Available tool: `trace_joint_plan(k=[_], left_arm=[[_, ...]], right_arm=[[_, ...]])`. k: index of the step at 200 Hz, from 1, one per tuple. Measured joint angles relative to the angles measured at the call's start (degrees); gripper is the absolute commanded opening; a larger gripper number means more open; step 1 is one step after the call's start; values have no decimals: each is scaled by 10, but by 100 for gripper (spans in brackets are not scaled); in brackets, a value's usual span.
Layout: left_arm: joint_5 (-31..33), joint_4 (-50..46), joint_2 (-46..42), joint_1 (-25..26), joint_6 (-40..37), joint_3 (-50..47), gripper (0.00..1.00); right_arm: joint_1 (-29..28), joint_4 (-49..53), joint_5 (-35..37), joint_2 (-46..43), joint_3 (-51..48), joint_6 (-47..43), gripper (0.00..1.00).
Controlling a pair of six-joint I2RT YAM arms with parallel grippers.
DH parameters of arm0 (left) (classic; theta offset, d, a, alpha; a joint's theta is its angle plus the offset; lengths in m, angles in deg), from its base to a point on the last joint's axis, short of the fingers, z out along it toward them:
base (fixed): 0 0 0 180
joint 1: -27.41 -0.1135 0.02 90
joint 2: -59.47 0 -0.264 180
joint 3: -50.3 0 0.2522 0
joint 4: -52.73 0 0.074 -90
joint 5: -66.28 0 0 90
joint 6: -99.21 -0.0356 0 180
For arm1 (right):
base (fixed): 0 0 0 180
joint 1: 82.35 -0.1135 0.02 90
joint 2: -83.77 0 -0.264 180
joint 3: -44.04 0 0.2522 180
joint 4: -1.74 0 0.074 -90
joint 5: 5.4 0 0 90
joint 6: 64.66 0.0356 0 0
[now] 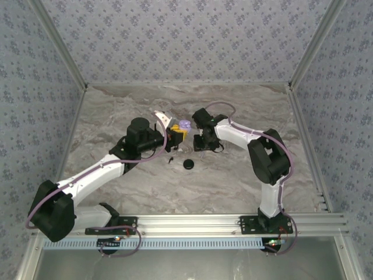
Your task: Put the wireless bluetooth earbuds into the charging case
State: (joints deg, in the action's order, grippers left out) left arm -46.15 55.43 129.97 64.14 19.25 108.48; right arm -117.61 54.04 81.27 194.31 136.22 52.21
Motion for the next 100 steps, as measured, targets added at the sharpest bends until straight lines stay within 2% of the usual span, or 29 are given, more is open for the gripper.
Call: trace_joint_plan(k=[52,100], left_arm=[[0,0,0,-3,0,0,22],[0,0,0,-4,0,0,21]], right_arm=[[-3,23,11,22,16,26,39],[-5,30,11,45,28,36,34]])
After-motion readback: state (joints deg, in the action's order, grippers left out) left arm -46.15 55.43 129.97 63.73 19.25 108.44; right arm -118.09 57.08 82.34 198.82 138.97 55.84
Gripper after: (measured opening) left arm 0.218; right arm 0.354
